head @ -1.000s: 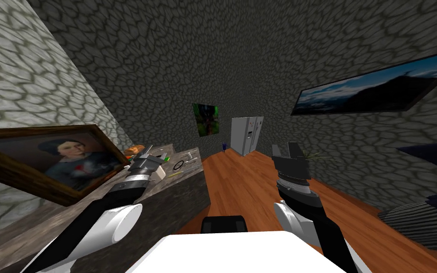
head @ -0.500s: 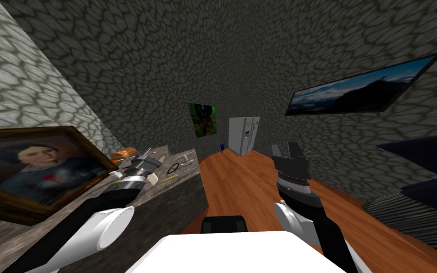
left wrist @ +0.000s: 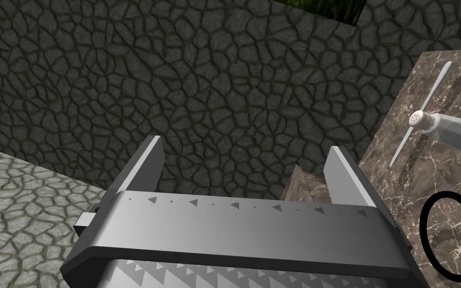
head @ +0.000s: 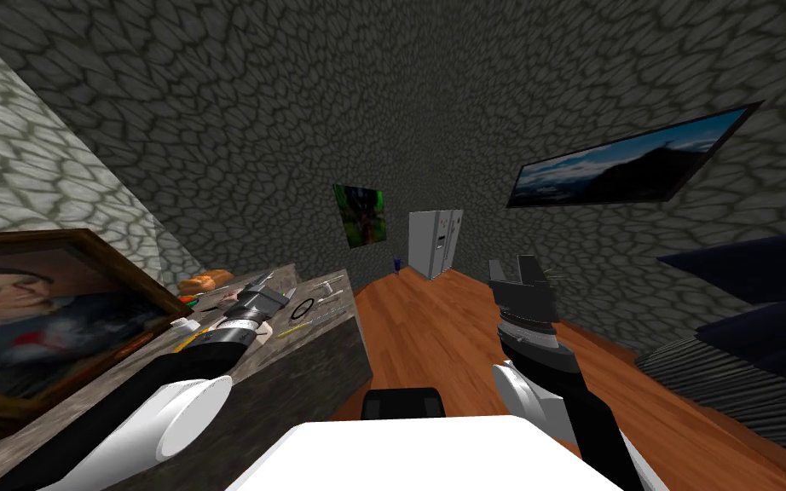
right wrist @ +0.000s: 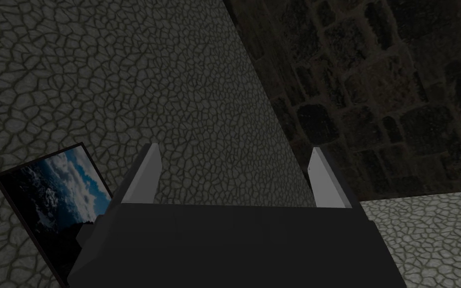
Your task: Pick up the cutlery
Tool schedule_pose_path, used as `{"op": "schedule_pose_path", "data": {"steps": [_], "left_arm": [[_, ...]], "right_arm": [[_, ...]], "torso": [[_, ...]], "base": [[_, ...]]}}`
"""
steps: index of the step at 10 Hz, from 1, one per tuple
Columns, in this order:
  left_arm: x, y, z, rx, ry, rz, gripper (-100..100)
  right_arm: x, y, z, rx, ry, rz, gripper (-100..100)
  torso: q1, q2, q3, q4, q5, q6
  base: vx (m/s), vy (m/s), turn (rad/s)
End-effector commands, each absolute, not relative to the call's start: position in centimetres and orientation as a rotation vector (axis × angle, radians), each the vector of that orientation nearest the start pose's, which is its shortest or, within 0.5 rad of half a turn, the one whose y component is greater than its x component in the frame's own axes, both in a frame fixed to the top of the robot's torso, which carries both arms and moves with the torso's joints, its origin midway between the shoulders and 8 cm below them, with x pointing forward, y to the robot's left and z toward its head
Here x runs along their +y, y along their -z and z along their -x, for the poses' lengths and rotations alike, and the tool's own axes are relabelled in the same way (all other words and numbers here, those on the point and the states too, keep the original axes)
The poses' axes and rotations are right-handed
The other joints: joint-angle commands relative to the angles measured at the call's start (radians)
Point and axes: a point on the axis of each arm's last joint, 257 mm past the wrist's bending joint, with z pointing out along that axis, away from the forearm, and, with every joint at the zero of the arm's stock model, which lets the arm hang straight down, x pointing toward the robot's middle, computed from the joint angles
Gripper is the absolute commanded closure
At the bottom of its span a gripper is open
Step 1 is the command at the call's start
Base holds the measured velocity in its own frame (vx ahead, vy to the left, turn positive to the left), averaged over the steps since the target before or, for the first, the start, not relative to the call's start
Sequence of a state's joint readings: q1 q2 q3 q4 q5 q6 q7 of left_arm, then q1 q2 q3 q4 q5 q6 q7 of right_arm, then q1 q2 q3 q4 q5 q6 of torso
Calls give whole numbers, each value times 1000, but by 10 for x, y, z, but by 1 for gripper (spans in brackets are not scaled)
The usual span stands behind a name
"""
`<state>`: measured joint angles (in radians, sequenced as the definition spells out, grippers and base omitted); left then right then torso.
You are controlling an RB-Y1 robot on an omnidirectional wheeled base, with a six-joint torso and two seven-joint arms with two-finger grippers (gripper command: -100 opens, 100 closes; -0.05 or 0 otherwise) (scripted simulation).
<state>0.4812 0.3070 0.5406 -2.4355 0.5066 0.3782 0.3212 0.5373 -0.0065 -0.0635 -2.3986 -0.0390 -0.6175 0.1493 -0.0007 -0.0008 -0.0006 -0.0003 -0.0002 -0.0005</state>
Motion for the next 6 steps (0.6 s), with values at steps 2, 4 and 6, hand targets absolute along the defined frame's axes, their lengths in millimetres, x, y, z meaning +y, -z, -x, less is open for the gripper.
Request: {"op": "schedule_pose_path", "data": {"steps": [2, 4, 6], "left_arm": [[463, 34, -359, 791, 1226, 1430, -100], [471, 47, -354, 792, 1212, 1500, -100], [472, 58, -354, 812, 1189, 1542, -100]], "right_arm": [[-293, -85, -289, 486, -1150, -453, 0], [-293, -85, -289, 486, -1150, -453, 0], [-293, -85, -289, 486, -1150, -453, 0]], "torso": [[0, -1, -1, 0, 0, 1], [0, 0, 0, 0, 0, 0], [0, -1, -1, 0, 0, 0]], "base": [[48, -16, -125], [32, -10, -66], [36, -5, -49]]}}
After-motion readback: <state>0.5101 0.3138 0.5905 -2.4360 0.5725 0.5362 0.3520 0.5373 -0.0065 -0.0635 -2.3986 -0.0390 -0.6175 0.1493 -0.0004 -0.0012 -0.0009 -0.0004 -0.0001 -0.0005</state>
